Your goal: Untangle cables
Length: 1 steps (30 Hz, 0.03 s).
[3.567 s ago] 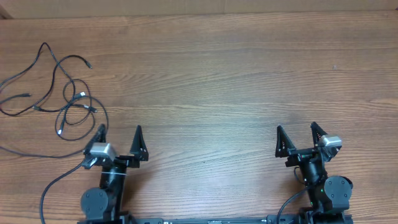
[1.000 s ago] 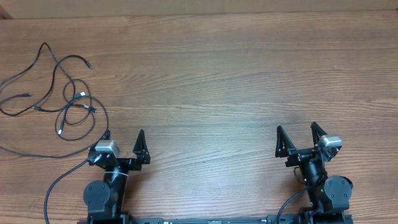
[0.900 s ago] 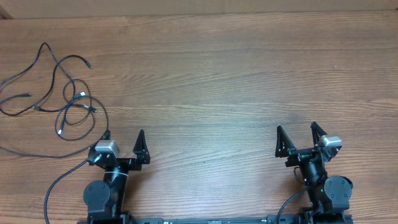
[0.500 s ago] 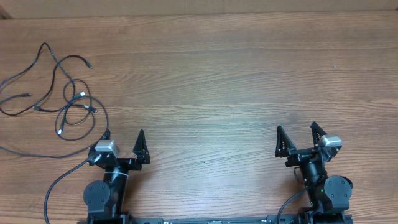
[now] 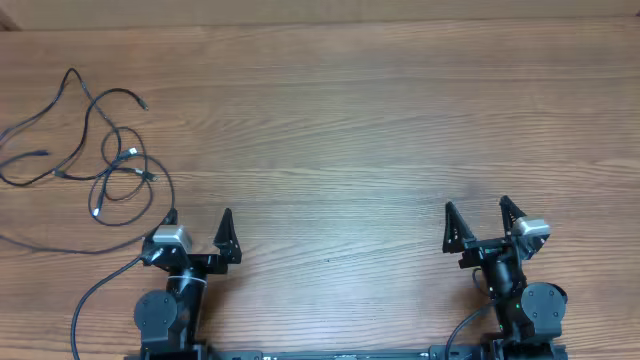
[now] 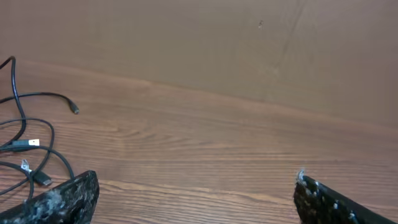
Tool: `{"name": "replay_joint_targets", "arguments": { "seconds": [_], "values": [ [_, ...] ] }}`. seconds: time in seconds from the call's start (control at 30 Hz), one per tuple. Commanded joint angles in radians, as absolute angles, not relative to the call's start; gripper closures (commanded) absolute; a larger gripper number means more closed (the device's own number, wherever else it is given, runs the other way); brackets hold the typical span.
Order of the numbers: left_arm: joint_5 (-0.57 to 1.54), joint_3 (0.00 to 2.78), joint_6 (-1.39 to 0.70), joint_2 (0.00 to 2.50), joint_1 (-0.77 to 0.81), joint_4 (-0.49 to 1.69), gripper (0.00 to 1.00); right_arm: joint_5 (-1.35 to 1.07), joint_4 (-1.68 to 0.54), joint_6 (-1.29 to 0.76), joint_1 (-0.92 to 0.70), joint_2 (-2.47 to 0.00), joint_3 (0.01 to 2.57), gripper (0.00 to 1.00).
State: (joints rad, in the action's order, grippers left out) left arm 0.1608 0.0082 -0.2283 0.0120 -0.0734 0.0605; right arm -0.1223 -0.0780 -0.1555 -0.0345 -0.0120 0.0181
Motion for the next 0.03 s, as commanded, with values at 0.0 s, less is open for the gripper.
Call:
{"name": "replay_joint_targets", "arguments": {
  "seconds": [0.0],
  "values": [
    [0.154,0.005,-0.205,0.004,-0.071,0.063,0.0,-0.109,-0.074,-0.149,-0.041,-0.003,0.008,0.0]
  ]
}}
